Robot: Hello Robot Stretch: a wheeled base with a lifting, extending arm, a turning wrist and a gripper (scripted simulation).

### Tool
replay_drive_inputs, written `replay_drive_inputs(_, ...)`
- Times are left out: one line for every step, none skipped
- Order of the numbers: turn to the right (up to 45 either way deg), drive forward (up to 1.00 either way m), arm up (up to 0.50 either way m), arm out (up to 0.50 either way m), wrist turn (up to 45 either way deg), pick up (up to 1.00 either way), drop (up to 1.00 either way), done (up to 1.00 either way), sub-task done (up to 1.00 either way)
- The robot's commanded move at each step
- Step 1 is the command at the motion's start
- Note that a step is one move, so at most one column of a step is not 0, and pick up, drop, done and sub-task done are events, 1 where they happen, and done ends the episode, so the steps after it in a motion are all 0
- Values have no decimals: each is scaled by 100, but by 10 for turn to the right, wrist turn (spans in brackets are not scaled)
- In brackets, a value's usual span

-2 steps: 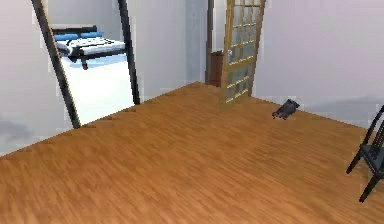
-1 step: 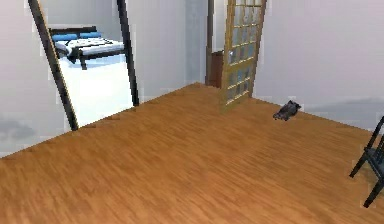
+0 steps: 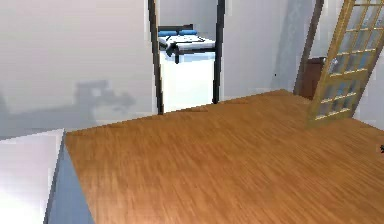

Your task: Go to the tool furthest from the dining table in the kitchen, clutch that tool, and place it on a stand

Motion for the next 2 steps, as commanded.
replay_drive_inputs(0,100,0,0,0,0,0,0,0)
replay_drive_inputs(0,100,0,0,0,0,0,0,0)
